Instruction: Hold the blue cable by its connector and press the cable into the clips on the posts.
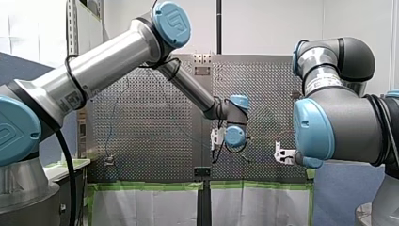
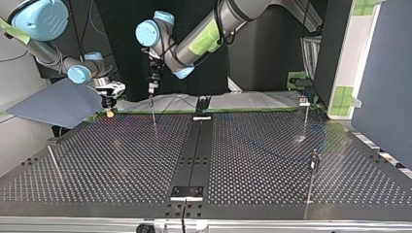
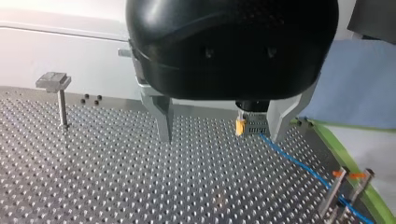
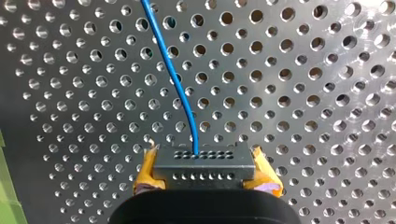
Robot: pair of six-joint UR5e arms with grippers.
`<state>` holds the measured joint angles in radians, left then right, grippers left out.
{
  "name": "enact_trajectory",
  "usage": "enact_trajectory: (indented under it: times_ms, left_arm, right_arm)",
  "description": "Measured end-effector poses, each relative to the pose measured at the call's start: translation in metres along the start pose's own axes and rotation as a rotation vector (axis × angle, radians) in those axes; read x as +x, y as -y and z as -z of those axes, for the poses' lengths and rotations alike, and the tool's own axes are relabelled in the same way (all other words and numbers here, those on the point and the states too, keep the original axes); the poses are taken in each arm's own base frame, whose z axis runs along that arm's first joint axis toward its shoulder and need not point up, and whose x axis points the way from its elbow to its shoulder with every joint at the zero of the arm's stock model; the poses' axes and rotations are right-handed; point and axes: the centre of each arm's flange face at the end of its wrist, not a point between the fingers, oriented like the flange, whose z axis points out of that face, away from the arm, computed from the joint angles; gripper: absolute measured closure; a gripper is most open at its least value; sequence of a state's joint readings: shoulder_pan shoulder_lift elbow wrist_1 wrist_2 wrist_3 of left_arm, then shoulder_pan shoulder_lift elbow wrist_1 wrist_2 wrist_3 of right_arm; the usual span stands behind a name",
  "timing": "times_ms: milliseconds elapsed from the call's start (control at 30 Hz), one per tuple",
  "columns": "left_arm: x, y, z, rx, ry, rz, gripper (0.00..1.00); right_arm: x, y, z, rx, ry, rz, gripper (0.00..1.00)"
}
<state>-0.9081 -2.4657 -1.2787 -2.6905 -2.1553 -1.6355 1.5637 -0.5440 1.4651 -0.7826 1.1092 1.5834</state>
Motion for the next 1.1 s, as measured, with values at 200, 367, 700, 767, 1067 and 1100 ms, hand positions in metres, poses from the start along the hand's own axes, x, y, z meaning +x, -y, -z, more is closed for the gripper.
enact_trajectory:
  times_ms: [200, 367, 700, 767, 1067, 1100]
  left_arm:
    - [-0.013, -0.014, 0.015, -0.02, -0.029, -0.017, 0.0]
    - [-0.025, -0.025, 0.026, -0.028, -0.033, -0.008, 0.0]
    - [-0.051, -0.045, 0.056, -0.031, -0.034, 0.038, 0.0]
    - [-0.056, -0.049, 0.063, -0.031, -0.033, 0.049, 0.0]
    - [-0.073, -0.067, 0.092, -0.034, -0.046, 0.06, 0.0]
    - [-0.075, -0.069, 0.095, -0.034, -0.046, 0.061, 0.0]
  right_arm:
    - [0.0, 0.001, 0.0, 0.001, 0.003, -0.001, 1.0]
    - [-0.001, 0.003, 0.0, 0.004, 0.005, -0.001, 1.0]
    - [-0.001, 0.008, -0.001, 0.011, 0.007, -0.002, 1.0]
    - [-0.001, 0.009, -0.001, 0.012, 0.008, -0.002, 1.0]
    - [-0.001, 0.014, -0.002, 0.02, 0.007, 0.0, 1.0]
    - [-0.001, 0.014, -0.002, 0.02, 0.007, 0.0, 1.0]
